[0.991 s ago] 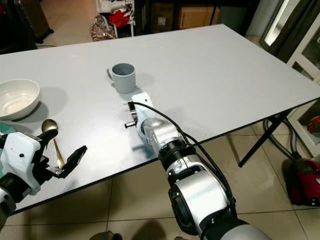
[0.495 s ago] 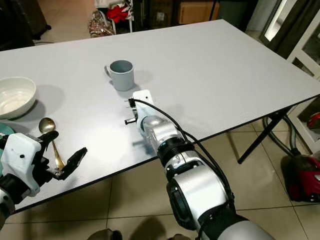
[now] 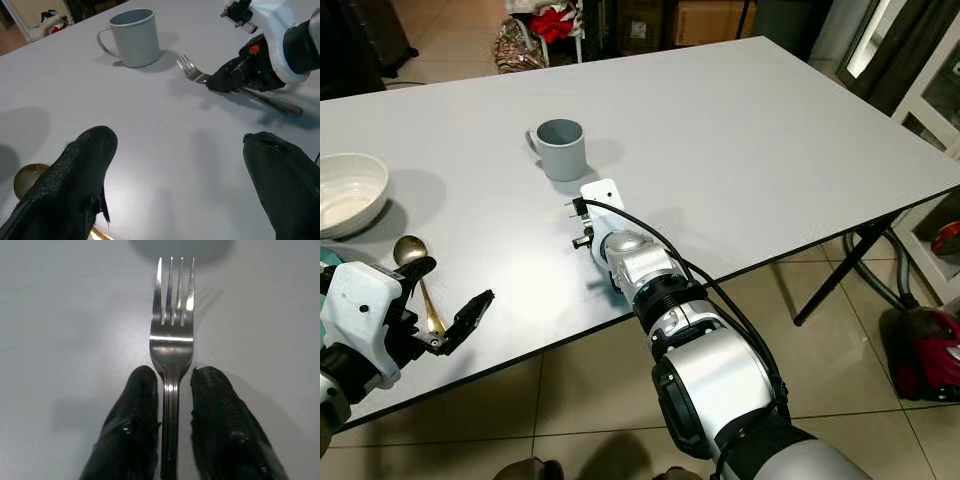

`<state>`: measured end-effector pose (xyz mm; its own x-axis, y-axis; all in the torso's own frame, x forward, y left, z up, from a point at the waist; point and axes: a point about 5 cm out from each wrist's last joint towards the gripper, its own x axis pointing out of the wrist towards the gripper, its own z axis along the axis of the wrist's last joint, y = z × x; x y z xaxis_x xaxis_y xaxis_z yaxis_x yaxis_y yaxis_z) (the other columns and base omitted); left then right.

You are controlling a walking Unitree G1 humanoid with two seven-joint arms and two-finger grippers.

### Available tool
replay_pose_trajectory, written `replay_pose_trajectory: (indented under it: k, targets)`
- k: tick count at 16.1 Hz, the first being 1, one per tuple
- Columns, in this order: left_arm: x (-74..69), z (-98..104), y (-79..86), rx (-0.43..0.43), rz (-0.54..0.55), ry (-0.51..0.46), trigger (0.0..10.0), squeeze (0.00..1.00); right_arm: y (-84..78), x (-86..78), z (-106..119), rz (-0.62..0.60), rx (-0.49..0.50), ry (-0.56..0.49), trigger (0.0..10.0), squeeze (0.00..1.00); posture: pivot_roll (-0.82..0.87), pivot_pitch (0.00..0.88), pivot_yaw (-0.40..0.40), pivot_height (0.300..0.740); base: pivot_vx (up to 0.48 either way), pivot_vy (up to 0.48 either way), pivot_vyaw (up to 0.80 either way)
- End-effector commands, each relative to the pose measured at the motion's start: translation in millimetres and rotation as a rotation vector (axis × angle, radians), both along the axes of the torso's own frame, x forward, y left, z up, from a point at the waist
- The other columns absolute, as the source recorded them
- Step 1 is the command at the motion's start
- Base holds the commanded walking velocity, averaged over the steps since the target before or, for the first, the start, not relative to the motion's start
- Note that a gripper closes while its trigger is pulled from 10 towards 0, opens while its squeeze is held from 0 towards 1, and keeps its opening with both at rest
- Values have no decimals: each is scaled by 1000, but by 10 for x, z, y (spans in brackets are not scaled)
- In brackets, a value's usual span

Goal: Setting the table

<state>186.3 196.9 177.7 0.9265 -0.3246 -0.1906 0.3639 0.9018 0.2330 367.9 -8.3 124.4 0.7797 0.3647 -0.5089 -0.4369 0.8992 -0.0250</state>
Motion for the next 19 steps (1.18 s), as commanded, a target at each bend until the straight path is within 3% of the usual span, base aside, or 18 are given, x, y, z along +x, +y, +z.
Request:
replay_pose_trajectory:
  k: [1,4,5,6,7,11,12,14,17,19]
  targets:
    - [14,-1,-17,-13,1,-4,10000,0,433,-146,88,101,95,30,10000,1000,53,119,-9,740,0,0,0]
    - [102,42,-44,-61,31,-50,10000,0,319,-21,359,125,150,-90,10000,1000,38,94,-1,740,0,0,0]
    - [153,60,-53,-79,55,-76,10000,0,246,-24,467,141,198,-135,10000,1000,30,86,7,740,0,0,0]
    - [230,75,-55,-81,104,-110,10000,0,78,-77,603,147,191,-259,10000,1000,19,76,18,740,0,0,0]
    - [253,78,-58,-85,119,-120,10000,0,18,-118,652,160,177,-323,10000,1000,15,73,21,740,0,0,0]
    - [405,76,-173,-129,163,-163,10000,0,-497,-534,800,106,178,-563,10000,1000,-34,33,52,740,0,0,0]
    - [417,43,-247,-146,163,-154,10000,0,-692,-692,795,70,162,-605,10000,1000,-49,25,58,740,0,0,0]
    - [450,17,-362,-167,142,-145,10000,0,-972,-965,743,-10,164,-599,10000,1000,-77,8,79,740,0,0,0]
    - [481,23,-507,-197,105,-144,10000,0,-1272,-1230,515,-122,171,-456,10000,1000,-94,0,79,740,0,0,0]
    - [463,-12,-508,-208,117,-136,10000,0,-1306,-1343,506,-124,167,-451,10000,1000,-117,0,80,740,0,0,0]
